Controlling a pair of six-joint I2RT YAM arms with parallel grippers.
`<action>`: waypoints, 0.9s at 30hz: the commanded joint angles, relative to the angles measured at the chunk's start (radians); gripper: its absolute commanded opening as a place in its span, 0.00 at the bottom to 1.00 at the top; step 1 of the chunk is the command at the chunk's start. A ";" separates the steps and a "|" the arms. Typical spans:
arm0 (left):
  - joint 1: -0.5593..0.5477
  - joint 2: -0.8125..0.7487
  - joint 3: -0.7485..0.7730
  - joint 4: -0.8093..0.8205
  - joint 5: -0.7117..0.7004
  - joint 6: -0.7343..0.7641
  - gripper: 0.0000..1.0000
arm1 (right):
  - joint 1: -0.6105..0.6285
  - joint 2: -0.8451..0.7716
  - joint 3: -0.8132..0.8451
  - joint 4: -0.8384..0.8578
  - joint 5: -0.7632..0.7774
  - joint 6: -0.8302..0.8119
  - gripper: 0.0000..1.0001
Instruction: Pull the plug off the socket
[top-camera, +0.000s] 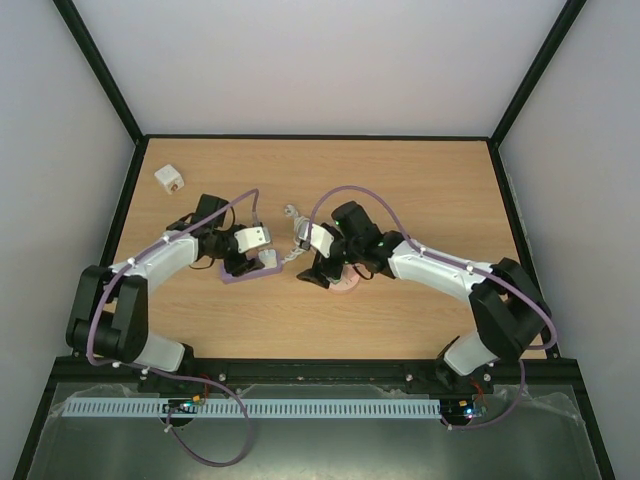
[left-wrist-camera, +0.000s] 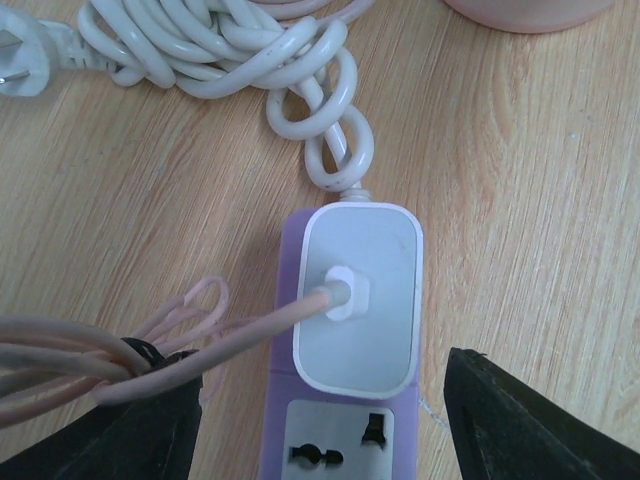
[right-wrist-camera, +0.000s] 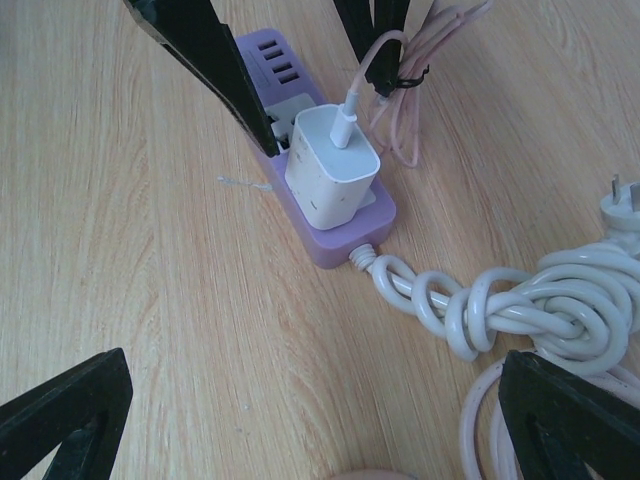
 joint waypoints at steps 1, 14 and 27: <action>-0.008 0.030 -0.013 0.042 0.062 -0.012 0.68 | -0.003 0.020 -0.010 0.026 -0.007 -0.013 0.98; -0.006 0.083 -0.010 0.015 0.125 0.052 0.41 | -0.003 0.057 -0.021 0.046 -0.021 -0.013 0.98; 0.140 0.008 -0.050 -0.140 0.213 0.243 0.24 | -0.002 0.111 -0.020 0.113 -0.092 0.011 0.94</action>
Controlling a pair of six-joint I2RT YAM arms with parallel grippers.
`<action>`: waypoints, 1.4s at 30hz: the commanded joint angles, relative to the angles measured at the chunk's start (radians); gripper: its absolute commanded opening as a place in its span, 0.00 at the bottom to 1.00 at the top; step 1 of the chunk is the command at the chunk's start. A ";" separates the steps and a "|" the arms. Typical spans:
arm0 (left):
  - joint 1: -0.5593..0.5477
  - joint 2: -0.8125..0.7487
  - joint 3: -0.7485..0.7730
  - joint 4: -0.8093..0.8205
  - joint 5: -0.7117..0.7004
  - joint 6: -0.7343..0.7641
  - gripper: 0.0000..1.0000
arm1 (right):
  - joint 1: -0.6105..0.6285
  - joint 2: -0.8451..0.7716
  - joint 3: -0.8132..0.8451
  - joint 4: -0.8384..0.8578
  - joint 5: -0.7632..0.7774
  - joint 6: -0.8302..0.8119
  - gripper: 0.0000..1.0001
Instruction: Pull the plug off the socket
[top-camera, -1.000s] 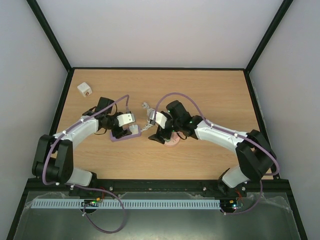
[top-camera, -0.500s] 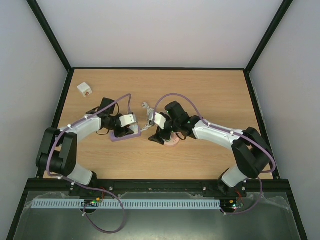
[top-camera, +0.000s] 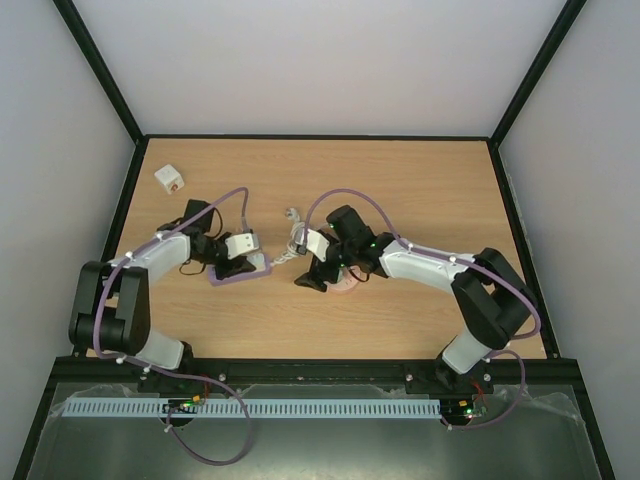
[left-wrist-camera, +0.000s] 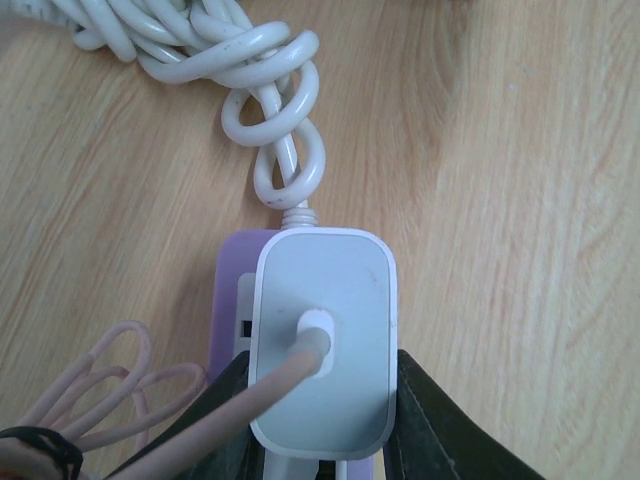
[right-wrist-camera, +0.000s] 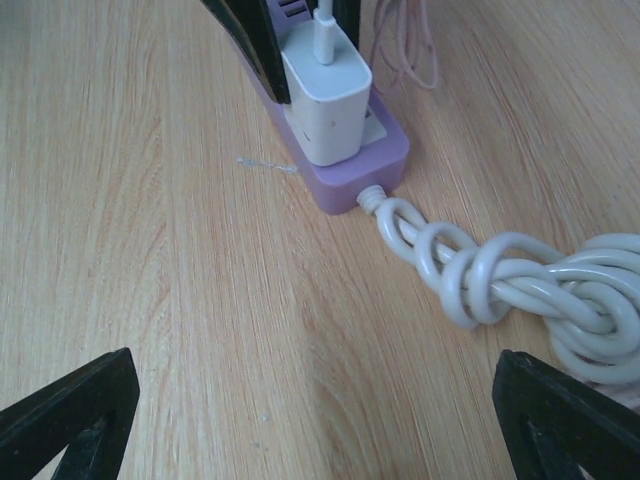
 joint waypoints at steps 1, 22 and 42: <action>0.054 -0.054 -0.030 -0.113 0.084 0.141 0.24 | -0.002 0.033 -0.013 0.097 -0.050 0.013 0.93; 0.073 -0.146 -0.107 -0.276 0.085 0.358 0.24 | 0.121 0.319 0.038 0.529 -0.086 0.061 0.84; 0.071 -0.136 -0.100 -0.271 0.084 0.343 0.23 | 0.192 0.487 0.156 0.465 -0.123 0.008 0.64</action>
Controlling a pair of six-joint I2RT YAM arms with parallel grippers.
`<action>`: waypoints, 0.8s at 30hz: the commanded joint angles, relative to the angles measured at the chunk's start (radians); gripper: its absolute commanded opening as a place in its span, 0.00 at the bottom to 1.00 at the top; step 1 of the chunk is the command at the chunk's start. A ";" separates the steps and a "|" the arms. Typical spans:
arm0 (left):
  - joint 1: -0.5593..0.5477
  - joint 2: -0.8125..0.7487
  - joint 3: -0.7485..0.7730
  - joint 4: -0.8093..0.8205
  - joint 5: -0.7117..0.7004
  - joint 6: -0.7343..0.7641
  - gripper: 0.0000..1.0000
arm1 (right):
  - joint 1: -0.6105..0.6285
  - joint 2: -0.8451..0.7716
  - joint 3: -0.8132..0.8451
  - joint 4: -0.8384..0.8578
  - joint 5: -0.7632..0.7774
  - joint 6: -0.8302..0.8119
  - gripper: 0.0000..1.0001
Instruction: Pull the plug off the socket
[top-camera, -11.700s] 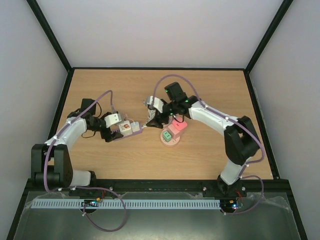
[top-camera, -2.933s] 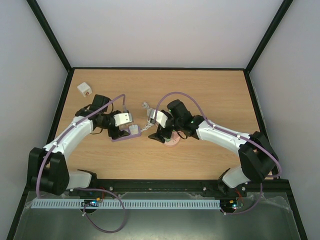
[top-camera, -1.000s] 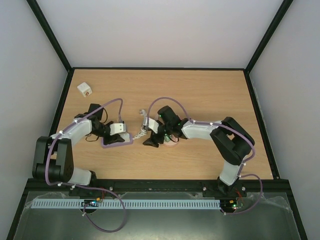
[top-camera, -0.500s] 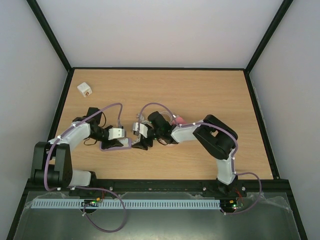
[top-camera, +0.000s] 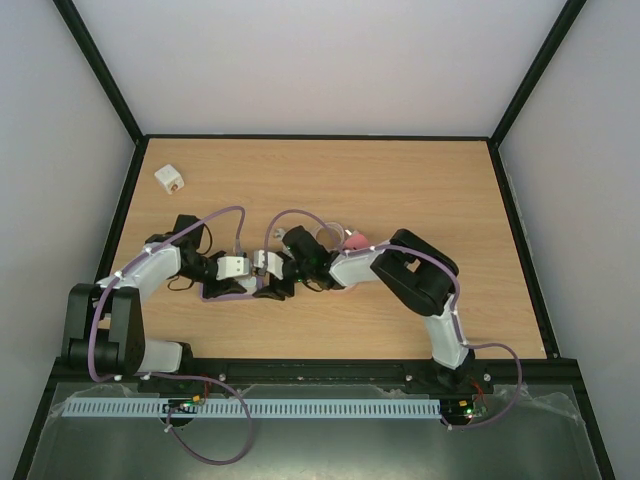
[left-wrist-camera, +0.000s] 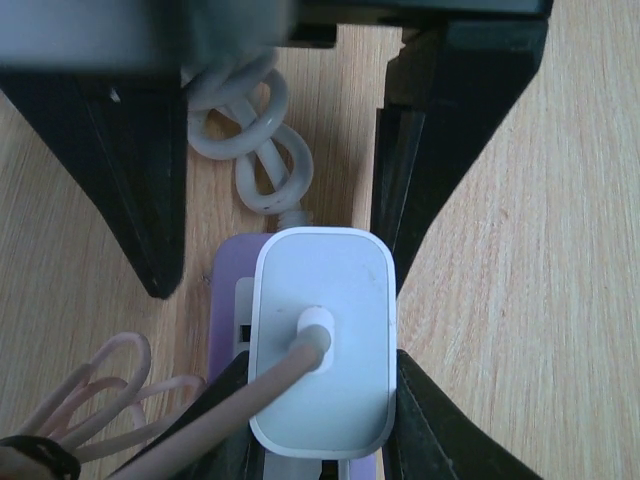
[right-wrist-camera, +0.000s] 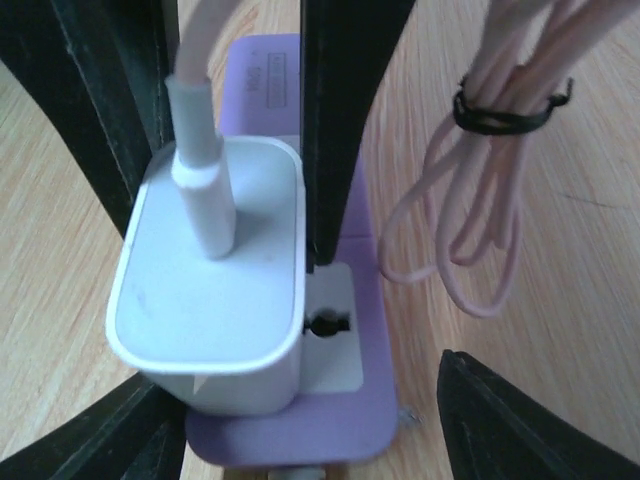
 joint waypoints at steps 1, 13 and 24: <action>-0.002 -0.006 -0.008 -0.028 0.036 0.019 0.23 | 0.025 0.039 0.025 -0.032 -0.012 -0.021 0.61; 0.017 -0.010 0.035 -0.042 0.140 -0.015 0.21 | 0.025 0.055 0.001 -0.038 0.035 -0.050 0.40; 0.058 -0.054 0.059 -0.089 0.207 -0.003 0.20 | 0.025 0.058 0.006 -0.061 0.040 -0.053 0.39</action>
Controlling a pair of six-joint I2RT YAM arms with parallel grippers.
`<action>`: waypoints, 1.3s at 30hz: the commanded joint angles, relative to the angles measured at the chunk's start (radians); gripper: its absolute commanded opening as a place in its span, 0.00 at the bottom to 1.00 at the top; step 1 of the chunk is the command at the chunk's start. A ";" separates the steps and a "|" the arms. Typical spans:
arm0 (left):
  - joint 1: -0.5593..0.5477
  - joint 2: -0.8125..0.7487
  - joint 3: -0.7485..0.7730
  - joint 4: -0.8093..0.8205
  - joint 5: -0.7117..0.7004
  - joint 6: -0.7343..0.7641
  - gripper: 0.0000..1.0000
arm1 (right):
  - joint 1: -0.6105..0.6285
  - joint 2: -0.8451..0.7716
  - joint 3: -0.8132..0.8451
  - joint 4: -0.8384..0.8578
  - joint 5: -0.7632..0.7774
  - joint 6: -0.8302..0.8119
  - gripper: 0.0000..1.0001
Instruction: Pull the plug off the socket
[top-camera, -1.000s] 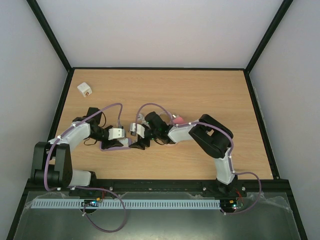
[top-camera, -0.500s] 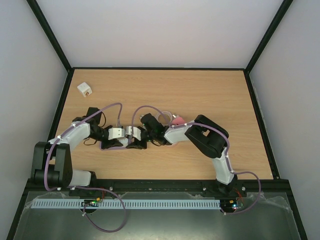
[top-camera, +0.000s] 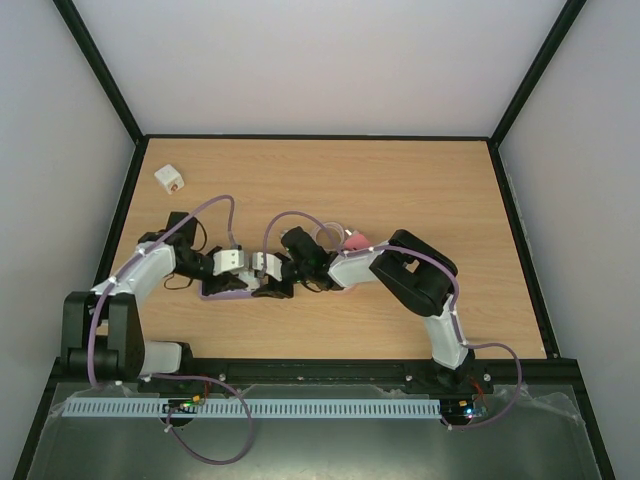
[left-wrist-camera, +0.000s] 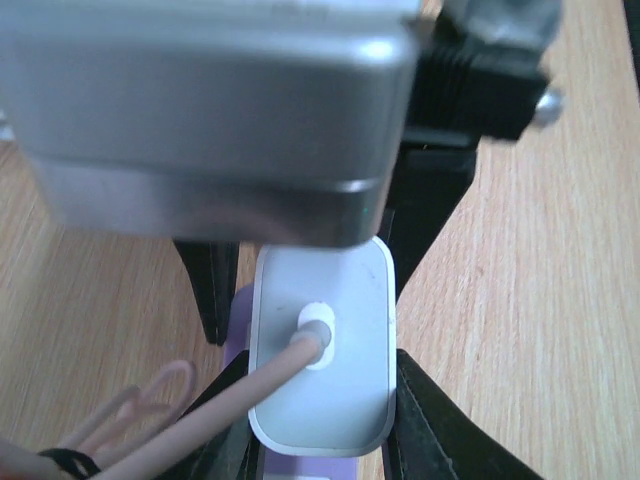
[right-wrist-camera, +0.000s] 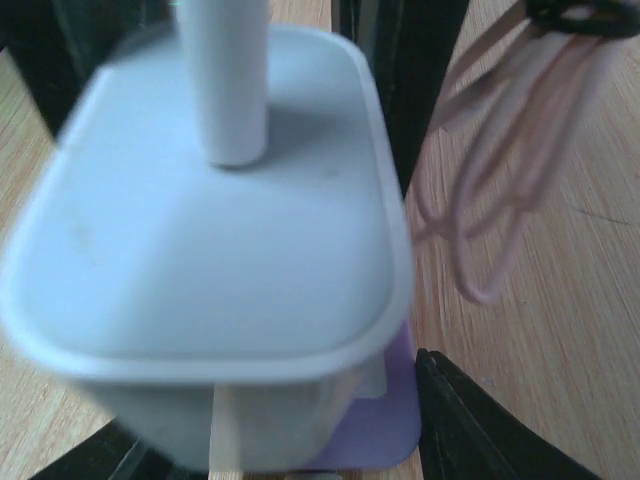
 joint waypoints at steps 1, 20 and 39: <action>0.019 -0.027 0.036 -0.048 0.106 0.029 0.20 | 0.010 0.044 -0.002 -0.061 0.038 -0.010 0.39; 0.311 -0.047 0.191 -0.219 0.233 0.068 0.19 | 0.010 -0.096 0.223 -0.311 0.004 0.030 0.82; 0.359 -0.103 0.306 -0.047 0.227 -0.328 0.19 | -0.099 -0.423 0.160 -0.377 0.006 0.053 0.94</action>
